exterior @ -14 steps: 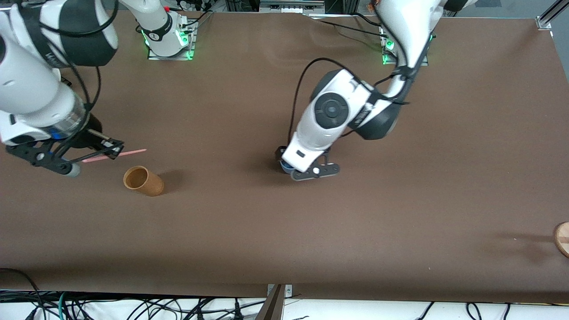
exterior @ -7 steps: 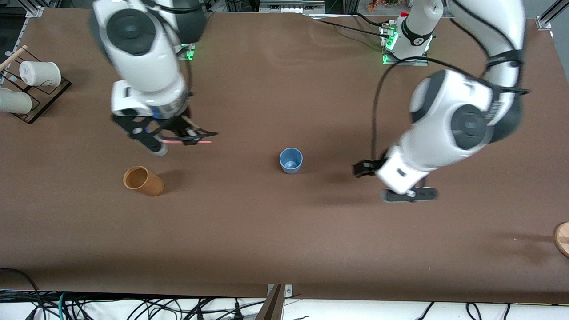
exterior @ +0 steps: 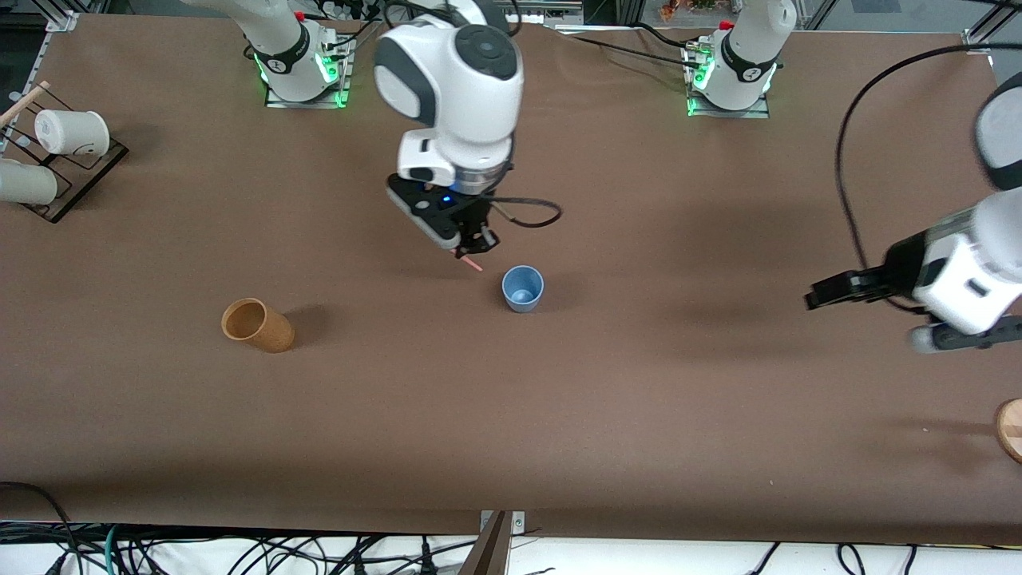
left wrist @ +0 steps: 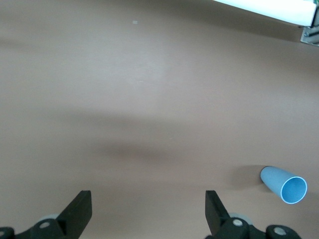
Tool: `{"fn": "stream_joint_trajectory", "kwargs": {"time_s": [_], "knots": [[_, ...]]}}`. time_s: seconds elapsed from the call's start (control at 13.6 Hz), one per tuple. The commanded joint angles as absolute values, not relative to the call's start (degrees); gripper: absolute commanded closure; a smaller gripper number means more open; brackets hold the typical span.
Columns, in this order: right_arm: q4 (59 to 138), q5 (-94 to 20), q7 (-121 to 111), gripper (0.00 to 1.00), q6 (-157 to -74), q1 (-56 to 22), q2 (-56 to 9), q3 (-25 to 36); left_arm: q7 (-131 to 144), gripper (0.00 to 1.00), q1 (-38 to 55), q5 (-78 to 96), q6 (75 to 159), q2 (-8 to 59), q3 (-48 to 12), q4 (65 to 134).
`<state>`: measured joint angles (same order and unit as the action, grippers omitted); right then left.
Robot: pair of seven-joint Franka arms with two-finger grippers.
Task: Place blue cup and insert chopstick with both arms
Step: 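Lower the pink chopstick into the blue cup with the right gripper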
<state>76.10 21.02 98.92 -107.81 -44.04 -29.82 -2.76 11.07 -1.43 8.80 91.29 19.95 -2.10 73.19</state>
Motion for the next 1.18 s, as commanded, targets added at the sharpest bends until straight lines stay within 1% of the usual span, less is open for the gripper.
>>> {"fn": "stream_joint_trajectory", "kwargs": {"time_s": [0.0, 0.15, 0.22, 0.44, 0.74, 0.81, 0.88, 0.96, 1.03, 1.1], "knots": [[73.7, 23.2, 102.1, 1.0, -110.8, -45.1, -31.6, -2.2, 8.3, 0.0, -2.5, 9.1, 87.7, 15.0, -0.9, 76.4], [73.7, 23.1, 103.9, 1.0, -113.5, -45.9, -32.6, -2.2, 4.3, 0.0, -2.4, 8.0, 86.4, 14.4, -0.2, 77.1], [73.7, 23.3, 104.8, 1.0, -113.9, -46.1, -33.0, -2.2, 3.5, 0.0, -1.8, 6.3, 86.4, 12.9, -0.2, 77.9], [73.7, 24.3, 105.1, 1.0, -114.0, -46.5, -33.5, -1.9, 3.3, 0.0, -0.6, 3.3, 86.7, 9.3, -0.3, 83.3], [73.7, 26.0, 105.3, 1.0, -114.2, -47.3, -35.9, -1.9, 3.8, 0.0, -0.7, 3.3, 87.2, 8.5, -0.2, 84.3], [73.8, 26.6, 105.2, 0.97, -114.1, -47.5, -36.1, -2.0, 4.0, 0.0, -0.7, 3.3, 87.3, 8.0, -0.2, 84.6], [73.8, 26.7, 105.2, 0.86, -114.1, -47.6, -36.3, -2.0, 4.0, 0.0, -0.8, 3.2, 87.3, 8.2, -0.3, 84.4], [73.8, 26.6, 105.1, 0.51, -114.1, -47.6, -36.3, -2.0, 4.0, 0.0, -0.7, 3.2, 87.0, 8.5, -0.3, 83.9], [73.8, 26.9, 105.1, 0.01, -113.9, -47.7, -36.3, -1.9, 4.0, 0.0, -0.8, 3.1, 87.0, 8.9, -0.4, 83.9], [73.7, 26.8, 104.9, 0.0, -113.9, -47.6, -36.1, -1.9, 4.0, 0.0, -0.8, 2.8, 87.0, 9.0, -0.7, 83.9]]}}
